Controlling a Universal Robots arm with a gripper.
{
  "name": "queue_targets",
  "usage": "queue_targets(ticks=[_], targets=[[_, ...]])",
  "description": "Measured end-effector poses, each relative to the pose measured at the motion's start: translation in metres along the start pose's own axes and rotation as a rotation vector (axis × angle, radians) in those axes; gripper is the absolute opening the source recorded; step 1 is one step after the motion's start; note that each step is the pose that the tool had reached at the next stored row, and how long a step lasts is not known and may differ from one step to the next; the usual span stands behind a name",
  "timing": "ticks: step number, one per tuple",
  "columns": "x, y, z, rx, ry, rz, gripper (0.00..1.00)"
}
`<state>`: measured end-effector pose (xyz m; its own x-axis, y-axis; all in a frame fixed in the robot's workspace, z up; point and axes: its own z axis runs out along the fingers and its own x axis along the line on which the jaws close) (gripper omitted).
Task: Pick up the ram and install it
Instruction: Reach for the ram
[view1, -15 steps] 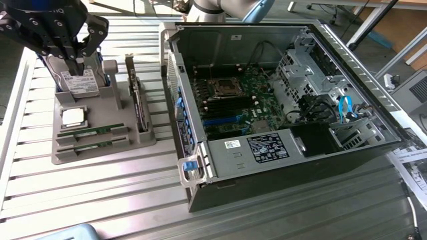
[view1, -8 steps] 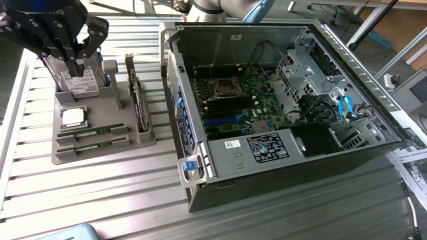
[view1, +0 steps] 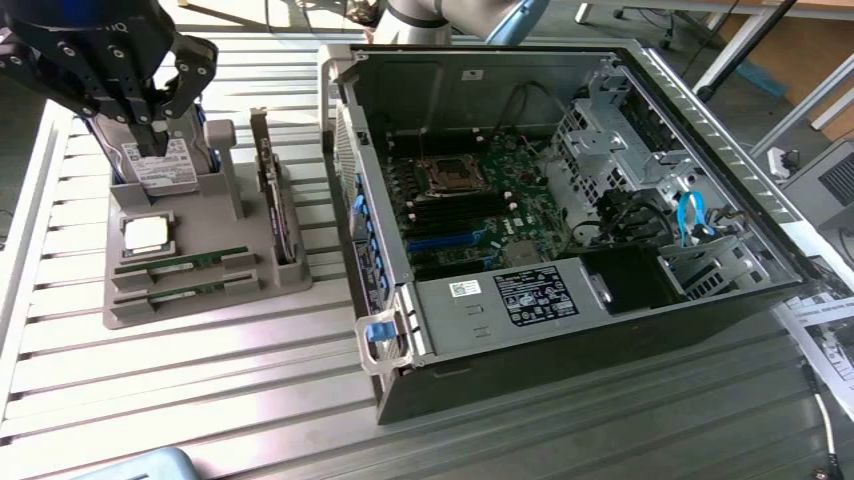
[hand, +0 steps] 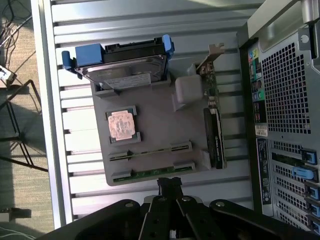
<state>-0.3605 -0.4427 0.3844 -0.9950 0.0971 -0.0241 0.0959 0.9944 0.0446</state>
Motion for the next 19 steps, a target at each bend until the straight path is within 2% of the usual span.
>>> queue_targets(ticks=[9, 19], targets=[[0.0, -0.0036, -0.0001, -0.0001, -0.0001, 0.0, 0.11], [-0.001, -0.0113, -0.0005, 0.0, 0.0, 0.0, 0.11]])
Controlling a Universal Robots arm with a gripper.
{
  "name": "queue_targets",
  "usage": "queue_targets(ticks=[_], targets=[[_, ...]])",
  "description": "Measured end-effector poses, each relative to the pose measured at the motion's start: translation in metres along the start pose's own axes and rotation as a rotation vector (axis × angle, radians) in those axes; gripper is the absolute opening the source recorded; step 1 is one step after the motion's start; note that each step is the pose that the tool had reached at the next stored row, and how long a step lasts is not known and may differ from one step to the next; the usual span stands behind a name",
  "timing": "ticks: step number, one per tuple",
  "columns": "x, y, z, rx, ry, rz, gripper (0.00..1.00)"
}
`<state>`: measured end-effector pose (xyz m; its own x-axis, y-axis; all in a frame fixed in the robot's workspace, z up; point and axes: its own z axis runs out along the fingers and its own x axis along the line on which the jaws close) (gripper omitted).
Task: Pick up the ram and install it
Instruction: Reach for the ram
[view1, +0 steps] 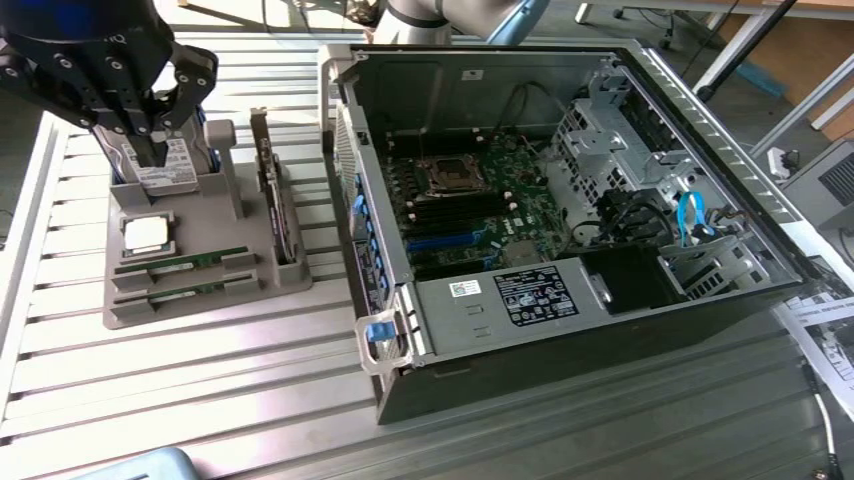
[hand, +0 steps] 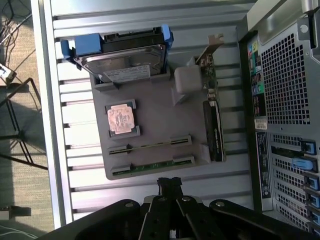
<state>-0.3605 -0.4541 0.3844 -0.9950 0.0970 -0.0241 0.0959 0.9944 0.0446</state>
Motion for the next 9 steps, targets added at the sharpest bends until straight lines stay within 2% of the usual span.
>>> queue_targets(ticks=[9], targets=[[-0.0004, -0.0046, -0.0002, -0.0001, -0.0001, 0.0, 0.11]])
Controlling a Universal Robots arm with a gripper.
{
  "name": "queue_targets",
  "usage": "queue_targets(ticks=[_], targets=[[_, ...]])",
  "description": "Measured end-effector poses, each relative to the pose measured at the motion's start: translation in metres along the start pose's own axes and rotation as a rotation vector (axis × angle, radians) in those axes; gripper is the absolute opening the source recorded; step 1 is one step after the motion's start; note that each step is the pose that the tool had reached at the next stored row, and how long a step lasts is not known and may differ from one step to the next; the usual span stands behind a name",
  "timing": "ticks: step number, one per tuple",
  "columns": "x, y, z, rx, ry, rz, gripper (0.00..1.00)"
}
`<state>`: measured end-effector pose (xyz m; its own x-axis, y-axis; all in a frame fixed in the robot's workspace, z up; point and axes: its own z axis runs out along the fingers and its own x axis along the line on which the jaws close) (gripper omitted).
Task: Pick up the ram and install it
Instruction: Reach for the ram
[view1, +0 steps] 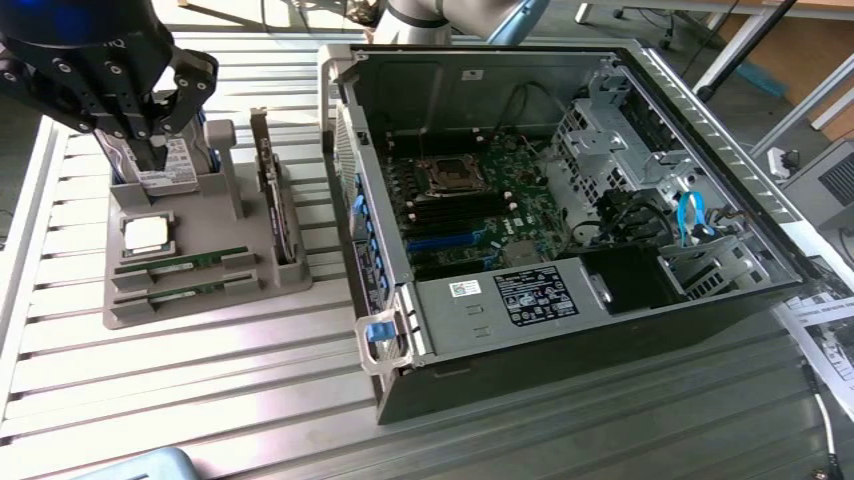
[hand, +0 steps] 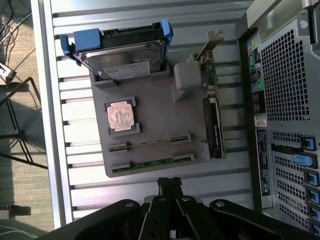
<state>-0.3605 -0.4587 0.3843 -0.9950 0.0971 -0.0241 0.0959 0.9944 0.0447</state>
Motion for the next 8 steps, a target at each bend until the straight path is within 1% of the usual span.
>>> queue_targets(ticks=[8], targets=[[-0.0003, -0.0035, -0.0002, 0.0, 0.0, 0.0, 0.11]])
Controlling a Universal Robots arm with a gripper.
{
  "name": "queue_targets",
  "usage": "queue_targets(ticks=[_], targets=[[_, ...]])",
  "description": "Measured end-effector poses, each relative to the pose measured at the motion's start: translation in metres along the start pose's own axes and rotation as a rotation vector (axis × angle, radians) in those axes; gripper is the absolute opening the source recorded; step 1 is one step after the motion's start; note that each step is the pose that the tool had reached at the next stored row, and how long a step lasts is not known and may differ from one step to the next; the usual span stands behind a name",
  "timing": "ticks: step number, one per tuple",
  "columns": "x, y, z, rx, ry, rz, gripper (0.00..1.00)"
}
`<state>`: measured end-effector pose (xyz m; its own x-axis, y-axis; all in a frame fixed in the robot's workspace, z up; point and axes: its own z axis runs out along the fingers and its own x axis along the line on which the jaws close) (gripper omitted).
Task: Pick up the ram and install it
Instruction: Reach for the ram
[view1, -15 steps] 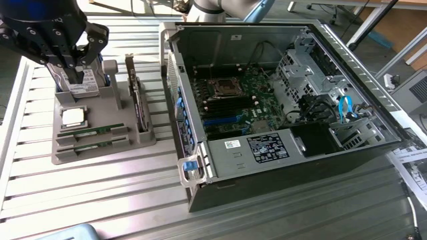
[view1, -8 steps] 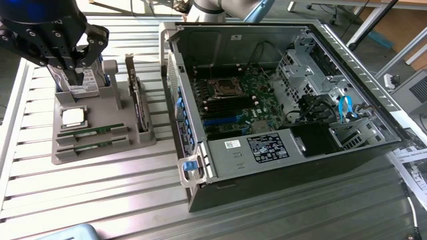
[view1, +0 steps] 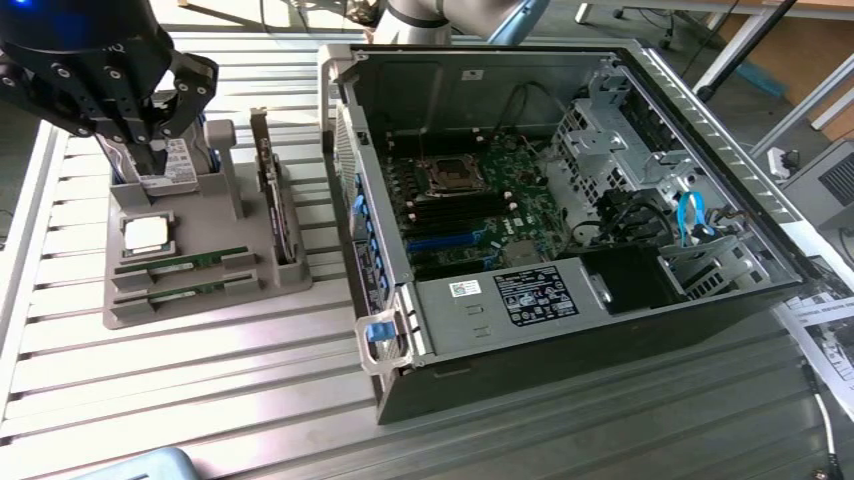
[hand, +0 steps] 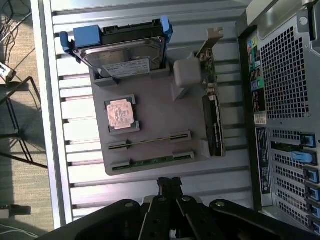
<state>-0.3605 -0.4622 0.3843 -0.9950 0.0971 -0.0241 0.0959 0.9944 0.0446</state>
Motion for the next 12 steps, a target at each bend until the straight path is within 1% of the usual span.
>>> queue_targets(ticks=[8, 12], targets=[[-0.0004, -0.0043, -0.0002, 0.0, 0.0, 0.0, 0.11], [-0.0008, -0.0082, -0.0004, 0.0, 0.0, 0.0, 0.11]])
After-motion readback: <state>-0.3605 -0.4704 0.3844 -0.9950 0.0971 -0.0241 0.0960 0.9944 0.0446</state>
